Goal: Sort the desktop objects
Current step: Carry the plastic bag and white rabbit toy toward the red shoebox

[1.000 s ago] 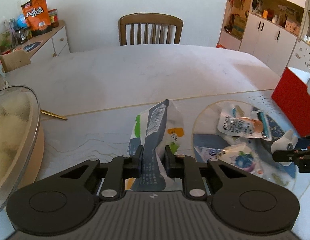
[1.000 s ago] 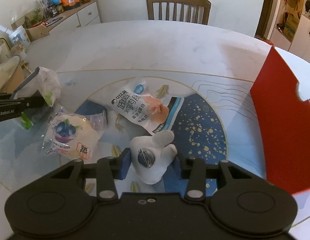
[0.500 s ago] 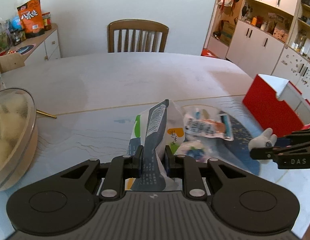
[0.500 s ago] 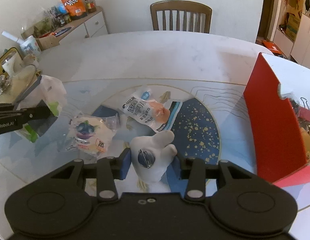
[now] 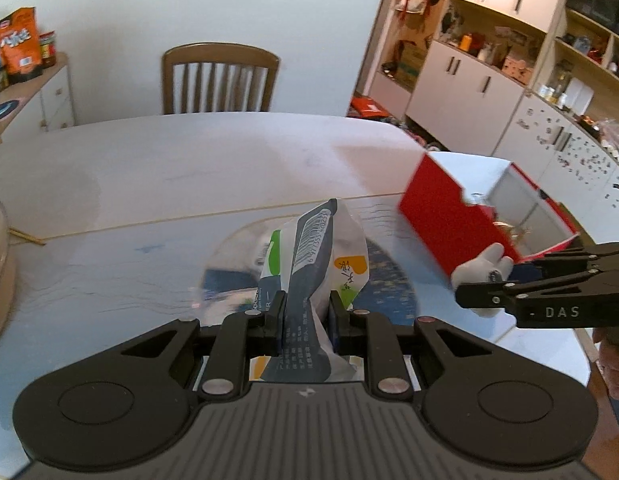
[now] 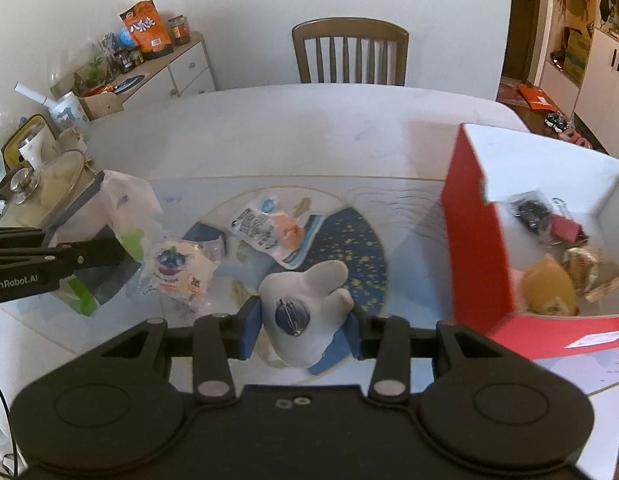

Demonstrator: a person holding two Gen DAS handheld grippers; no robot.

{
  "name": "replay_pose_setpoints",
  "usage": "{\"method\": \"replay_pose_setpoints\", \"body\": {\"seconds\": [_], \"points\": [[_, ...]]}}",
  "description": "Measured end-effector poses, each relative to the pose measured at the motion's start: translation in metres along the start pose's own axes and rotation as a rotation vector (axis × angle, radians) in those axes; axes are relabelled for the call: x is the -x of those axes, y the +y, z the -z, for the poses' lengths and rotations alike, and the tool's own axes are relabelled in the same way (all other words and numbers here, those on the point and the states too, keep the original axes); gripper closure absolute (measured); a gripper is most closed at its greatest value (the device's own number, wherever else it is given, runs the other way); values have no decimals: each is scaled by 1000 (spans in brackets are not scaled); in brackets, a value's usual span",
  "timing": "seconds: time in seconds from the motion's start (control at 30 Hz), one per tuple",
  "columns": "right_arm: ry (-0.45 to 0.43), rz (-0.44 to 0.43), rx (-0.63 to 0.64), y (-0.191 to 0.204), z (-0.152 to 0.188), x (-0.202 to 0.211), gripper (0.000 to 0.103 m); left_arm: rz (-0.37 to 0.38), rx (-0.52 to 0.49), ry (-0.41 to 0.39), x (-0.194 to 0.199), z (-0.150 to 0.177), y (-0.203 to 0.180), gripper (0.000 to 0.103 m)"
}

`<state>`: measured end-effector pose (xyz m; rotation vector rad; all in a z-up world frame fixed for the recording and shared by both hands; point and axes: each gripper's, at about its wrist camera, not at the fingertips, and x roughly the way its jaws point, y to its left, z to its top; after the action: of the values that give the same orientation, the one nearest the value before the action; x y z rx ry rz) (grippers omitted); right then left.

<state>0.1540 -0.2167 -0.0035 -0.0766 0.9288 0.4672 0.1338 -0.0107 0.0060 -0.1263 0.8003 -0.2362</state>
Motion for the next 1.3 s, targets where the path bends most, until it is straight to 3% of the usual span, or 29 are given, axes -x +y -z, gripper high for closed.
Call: {"method": "replay_pose_setpoints", "body": {"seconds": [0.53, 1.3], "points": [[-52, -9, -12, -80, -5, 40, 62, 63, -58, -12, -38, -33, -103, 84], [-69, 60, -63, -213, -8, 49, 62, 142, -168, 31, -123, -91, -230, 84]]}}
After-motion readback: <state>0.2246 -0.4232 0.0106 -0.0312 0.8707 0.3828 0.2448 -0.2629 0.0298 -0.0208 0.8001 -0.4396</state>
